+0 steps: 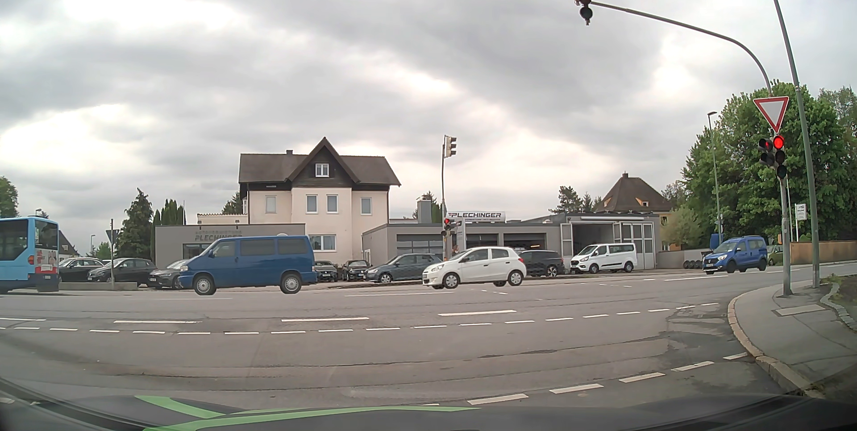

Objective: Follow the waypoints while adhering to traffic rules and regulations

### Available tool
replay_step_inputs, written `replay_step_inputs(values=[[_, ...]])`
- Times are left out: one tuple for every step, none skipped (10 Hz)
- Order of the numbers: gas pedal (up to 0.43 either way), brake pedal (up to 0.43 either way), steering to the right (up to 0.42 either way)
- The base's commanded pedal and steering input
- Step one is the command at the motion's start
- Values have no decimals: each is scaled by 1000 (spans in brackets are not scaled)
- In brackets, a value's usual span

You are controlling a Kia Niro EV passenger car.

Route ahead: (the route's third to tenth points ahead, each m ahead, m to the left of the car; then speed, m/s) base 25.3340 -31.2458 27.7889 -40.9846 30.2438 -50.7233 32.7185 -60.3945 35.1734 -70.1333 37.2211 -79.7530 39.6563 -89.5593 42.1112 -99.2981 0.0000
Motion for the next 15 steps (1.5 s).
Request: replay_step_inputs(values=[[0,287,101],[0,287,101],[0,293,101],[0,287,101],[0,287,101],[0,293,101],[0,293,101],[0,287,101],[0,293,101],[0,293,101],[0,293,101],[0,293,101],[0,293,101],[0,287,101],[0,293,101]])
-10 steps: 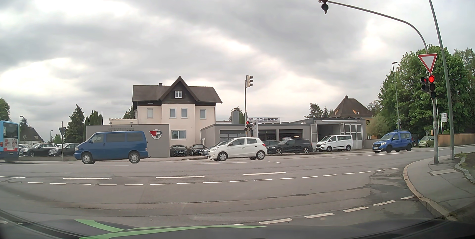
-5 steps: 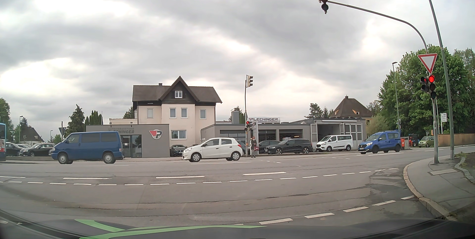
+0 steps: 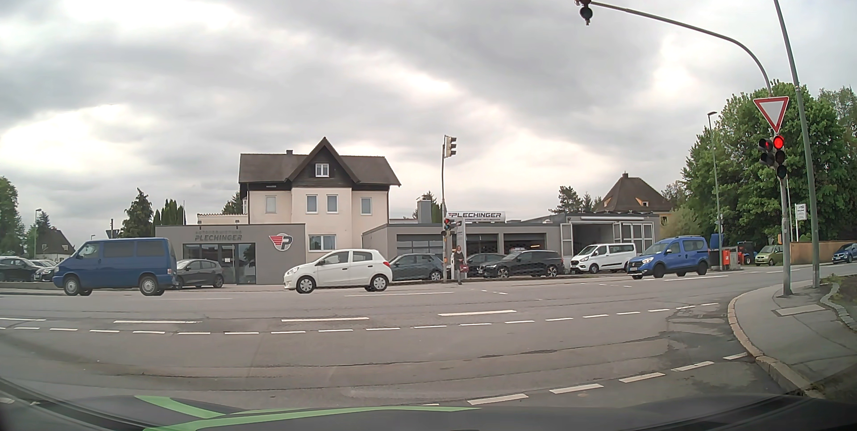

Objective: Follow the waypoints while adhering to traffic rules and regulations

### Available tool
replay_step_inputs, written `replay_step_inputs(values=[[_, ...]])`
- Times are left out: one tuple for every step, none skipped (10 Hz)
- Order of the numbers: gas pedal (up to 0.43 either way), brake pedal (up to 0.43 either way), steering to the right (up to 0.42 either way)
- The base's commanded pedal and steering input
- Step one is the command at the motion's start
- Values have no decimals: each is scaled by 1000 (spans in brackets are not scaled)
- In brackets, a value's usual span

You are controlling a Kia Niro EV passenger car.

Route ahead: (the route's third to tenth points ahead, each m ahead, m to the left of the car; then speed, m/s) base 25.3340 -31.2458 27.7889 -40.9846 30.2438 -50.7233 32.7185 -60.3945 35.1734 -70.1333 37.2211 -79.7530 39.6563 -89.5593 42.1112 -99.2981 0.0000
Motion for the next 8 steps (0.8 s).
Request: replay_step_inputs(values=[[0,293,101],[0,293,101],[0,293,101],[0,293,101],[0,293,101],[0,287,101],[0,293,101],[0,287,101]])
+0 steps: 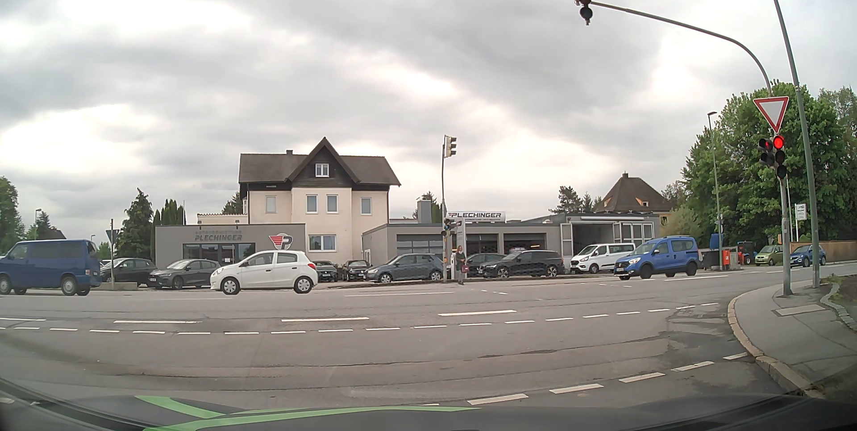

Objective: Follow the waypoints while adhering to traffic rules and regulations

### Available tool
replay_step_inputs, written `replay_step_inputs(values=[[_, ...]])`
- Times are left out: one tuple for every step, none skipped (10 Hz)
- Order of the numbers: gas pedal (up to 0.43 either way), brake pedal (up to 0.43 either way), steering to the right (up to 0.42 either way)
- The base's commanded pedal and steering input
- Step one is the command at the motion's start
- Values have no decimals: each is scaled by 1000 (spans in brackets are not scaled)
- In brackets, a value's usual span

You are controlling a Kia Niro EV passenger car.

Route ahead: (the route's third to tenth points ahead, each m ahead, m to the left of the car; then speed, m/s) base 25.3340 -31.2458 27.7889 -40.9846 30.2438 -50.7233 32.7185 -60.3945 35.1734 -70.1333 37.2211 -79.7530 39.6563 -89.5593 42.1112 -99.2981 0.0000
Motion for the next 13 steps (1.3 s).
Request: replay_step_inputs(values=[[0,287,101],[0,287,101],[0,293,101],[0,293,101],[0,287,101],[0,287,101],[0,238,101],[0,61,101],[0,0,101],[0,0,101],[0,0,101],[0,0,101],[8,0,101]])
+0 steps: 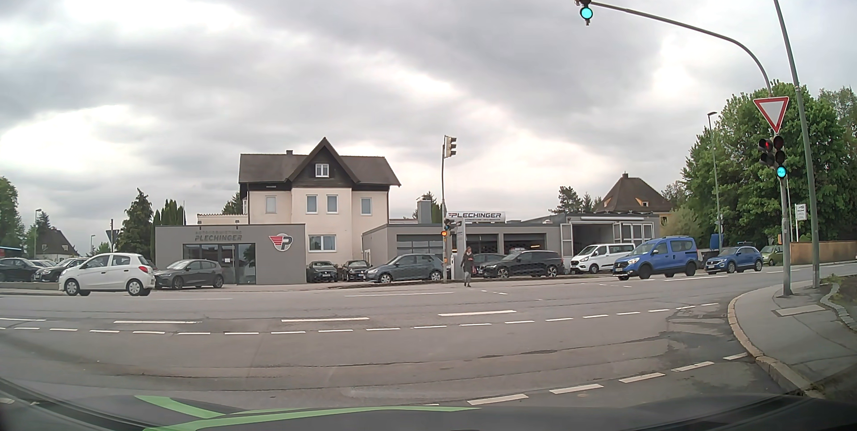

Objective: Follow the waypoints while adhering to traffic rules and regulations

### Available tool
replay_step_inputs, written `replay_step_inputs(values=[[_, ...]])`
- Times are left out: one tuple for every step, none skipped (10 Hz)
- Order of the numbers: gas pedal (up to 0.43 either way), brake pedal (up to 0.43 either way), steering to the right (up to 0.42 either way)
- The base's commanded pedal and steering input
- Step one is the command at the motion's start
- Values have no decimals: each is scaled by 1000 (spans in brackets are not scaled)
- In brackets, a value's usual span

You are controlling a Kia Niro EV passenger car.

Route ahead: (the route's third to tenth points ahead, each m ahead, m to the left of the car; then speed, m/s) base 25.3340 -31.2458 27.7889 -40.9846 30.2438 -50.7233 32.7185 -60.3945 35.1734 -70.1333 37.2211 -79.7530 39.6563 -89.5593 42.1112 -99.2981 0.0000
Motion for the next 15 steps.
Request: replay_step_inputs(values=[[130,0,101],[138,0,101],[169,0,101],[197,0,101],[248,0,101],[268,0,101],[280,0,101],[287,0,98],[299,0,93],[311,0,89],[311,0,89],[311,0,89],[311,0,88],[311,0,89],[311,0,88]])
